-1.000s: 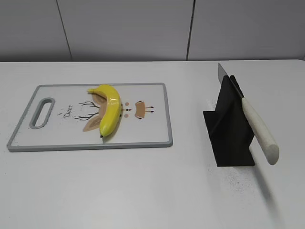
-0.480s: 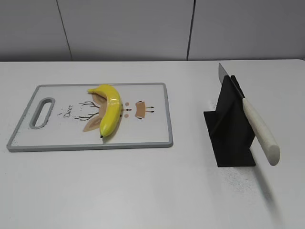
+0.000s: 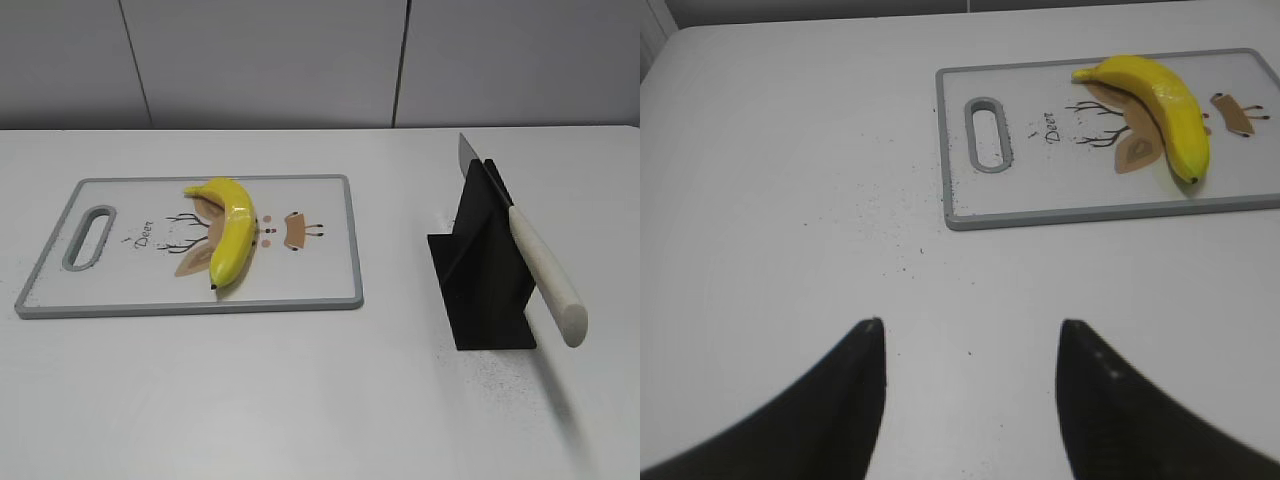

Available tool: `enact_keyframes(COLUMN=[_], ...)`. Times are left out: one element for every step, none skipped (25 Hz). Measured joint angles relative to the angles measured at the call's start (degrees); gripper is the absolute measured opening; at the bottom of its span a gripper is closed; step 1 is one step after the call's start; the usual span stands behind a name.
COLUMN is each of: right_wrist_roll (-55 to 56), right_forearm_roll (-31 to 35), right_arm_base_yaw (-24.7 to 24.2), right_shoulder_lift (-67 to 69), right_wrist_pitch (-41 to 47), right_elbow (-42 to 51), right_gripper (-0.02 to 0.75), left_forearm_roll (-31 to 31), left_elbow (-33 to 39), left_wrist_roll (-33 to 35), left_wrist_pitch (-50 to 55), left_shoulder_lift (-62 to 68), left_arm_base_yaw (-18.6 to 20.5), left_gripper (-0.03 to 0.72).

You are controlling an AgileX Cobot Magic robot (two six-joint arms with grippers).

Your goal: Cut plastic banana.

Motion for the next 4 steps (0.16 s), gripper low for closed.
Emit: enact_keyframes(right_wrist_roll=[0.0,0.0,0.0,0.0], right_forearm_roll=[0.0,0.0,0.0,0.0], right_arm_base_yaw=[0.0,0.0,0.0,0.0], right_shoulder_lift=[0.0,0.0,0.0,0.0], right_wrist_pitch=[0.0,0.0,0.0,0.0], right_elbow=[0.0,0.0,0.0,0.0], right_gripper=[0.584,0.584,0.584,0.584], left_forearm_roll=[0.0,0.0,0.0,0.0], left_elbow=[0.0,0.0,0.0,0.0], left_wrist_roll=[0.0,0.0,0.0,0.0], left_wrist_pitch=[0.0,0.0,0.0,0.0], left_shoulder_lift=[0.0,0.0,0.0,0.0], left_arm_base_yaw=[0.0,0.0,0.0,0.0], left_gripper=[0.535,0.535,0.535,0.535])
